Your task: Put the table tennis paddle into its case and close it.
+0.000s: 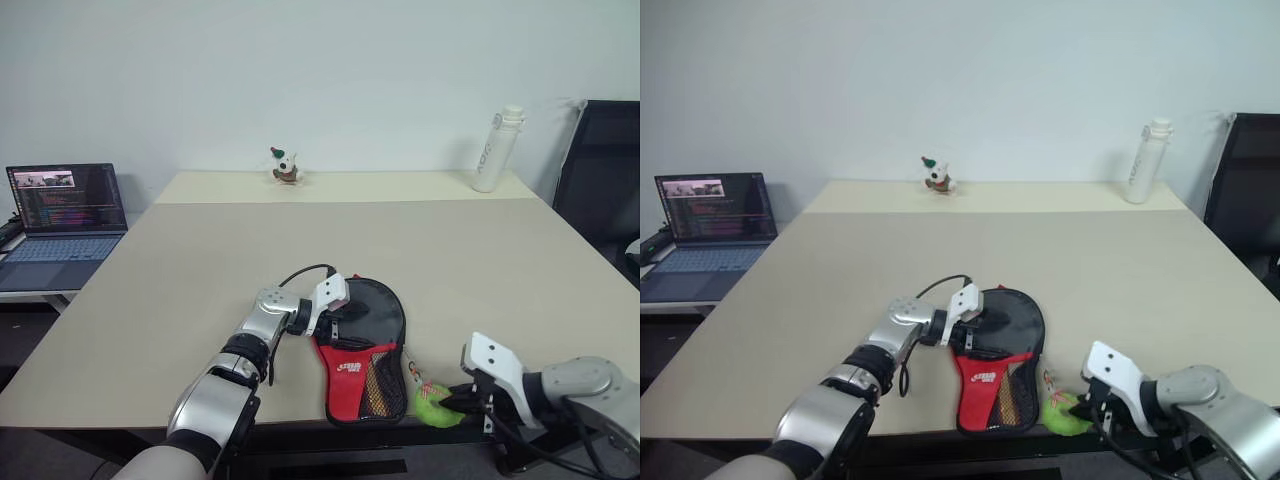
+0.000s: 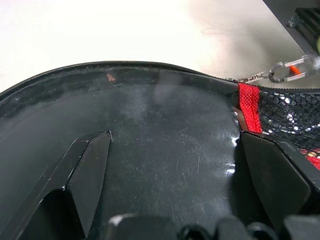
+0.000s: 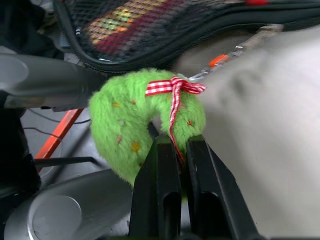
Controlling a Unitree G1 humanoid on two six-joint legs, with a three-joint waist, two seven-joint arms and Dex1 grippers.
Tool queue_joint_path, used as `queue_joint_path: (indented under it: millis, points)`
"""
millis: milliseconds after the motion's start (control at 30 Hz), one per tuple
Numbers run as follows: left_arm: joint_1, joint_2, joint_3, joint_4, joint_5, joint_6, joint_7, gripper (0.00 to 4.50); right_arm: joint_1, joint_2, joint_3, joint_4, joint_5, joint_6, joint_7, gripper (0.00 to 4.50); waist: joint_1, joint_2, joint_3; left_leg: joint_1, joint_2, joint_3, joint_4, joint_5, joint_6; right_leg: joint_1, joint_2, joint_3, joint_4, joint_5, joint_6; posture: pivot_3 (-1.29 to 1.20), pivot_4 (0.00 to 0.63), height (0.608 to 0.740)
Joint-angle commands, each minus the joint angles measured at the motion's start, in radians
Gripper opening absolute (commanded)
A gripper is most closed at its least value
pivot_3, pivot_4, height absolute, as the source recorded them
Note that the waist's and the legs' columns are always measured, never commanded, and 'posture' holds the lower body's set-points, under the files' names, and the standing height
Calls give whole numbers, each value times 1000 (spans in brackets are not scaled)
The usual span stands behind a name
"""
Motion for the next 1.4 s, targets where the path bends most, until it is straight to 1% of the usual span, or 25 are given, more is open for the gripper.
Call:
queue_joint_path:
  millis: [33, 167, 333, 500, 700, 900, 1000, 1100, 1200, 1233, 1267, 1367, 1400]
  points:
    - [40, -13, -34, 22, 44, 29, 3, 4500, 5, 14, 41, -29, -10, -24, 1, 27, 1, 0, 0, 0, 0, 0, 0, 0, 0, 0, 0, 0, 0, 0, 0, 0, 150, 740]
    - [44, -14, -34, 20, 46, 39, 16, 4500, 27, -2, 38, -56, 9, -23, 20, 27, 2, 0, -1, 0, 0, 0, 0, 0, 0, 0, 0, 0, 0, 0, 0, 0, 150, 740]
    - [49, -12, -37, 18, 51, 37, 26, 4500, 92, -66, -31, -164, 115, 21, 80, 27, 4, 0, -3, 0, 0, 0, 0, 0, 0, 1, 0, 0, 0, 0, 0, 0, 150, 740]
    - [52, -13, -44, 19, 58, 34, 32, 4500, 133, -97, -65, -250, 217, 63, 103, 27, 5, -2, -5, 0, 0, -1, 0, 0, 0, 1, 0, -1, 0, 0, 0, 0, 150, 740]
    - [49, -16, -48, 22, 65, 30, 39, 4500, 165, -83, -46, -339, 309, 116, 70, 27, 6, -3, -7, 0, 0, -1, 1, 0, 0, 1, -1, -1, 0, 0, 0, 0, 150, 740]
    - [40, -18, -48, 25, 68, 27, 52, 4500, 153, -49, 5, -388, 369, 156, 27, 27, 6, -4, -8, 1, 0, -1, 1, 0, 0, 1, -1, -1, 0, 0, 0, 0, 150, 740]
    - [35, -21, -47, 26, 68, 26, 56, 4500, 137, -32, 22, -394, 380, 173, -3, 27, 6, -4, -8, 1, 0, -1, 1, 0, 0, 2, -1, -1, 0, 0, 0, 0, 150, 740]
    - [32, -26, -47, 27, 68, 26, 61, 4500, 116, -33, 42, -385, 350, 182, -34, 27, 6, -4, -8, 1, 0, -1, 1, 0, 0, 1, -1, -1, 0, 0, 0, 0, 150, 740]
    - [31, -33, -43, 28, 66, 23, 71, 4500, 97, -36, 11, -359, 376, 202, -44, 27, 6, -4, -8, 1, 0, -1, 1, 0, 0, 2, -1, -1, 0, 0, 0, 0, 150, 740]
    - [30, -35, -41, 29, 65, 23, 75, 4500, 93, -42, -3, -355, 385, 205, -40, 552, 6, -4, -8, 1, 0, -1, 1, 0, 0, 2, -1, -1, 0, 0, 0, 0, 150, 740]
    - [30, -38, -40, 29, 64, 22, 79, 4500, 89, -49, -16, -352, 393, 207, -34, 773, 6, -4, -8, 1, 0, -1, 1, 0, 0, 2, -1, -1, 0, 0, 0, 0, 150, 740]
    - [29, -47, -33, 29, 59, 20, 99, 4500, 68, -73, -62, -337, 418, 211, -29, 1808, 6, -4, -8, 1, 0, -1, 1, 0, 0, 2, -1, -1, 0, 1, 1, 0, 150, 740]
    - [29, -51, -30, 28, 57, 20, 107, 4500, 58, -85, -94, -326, 432, 212, -26, 2202, 6, -4, -8, 1, 0, -1, 1, 0, 0, 2, -1, -1, 0, 1, 1, 0, 150, 740]
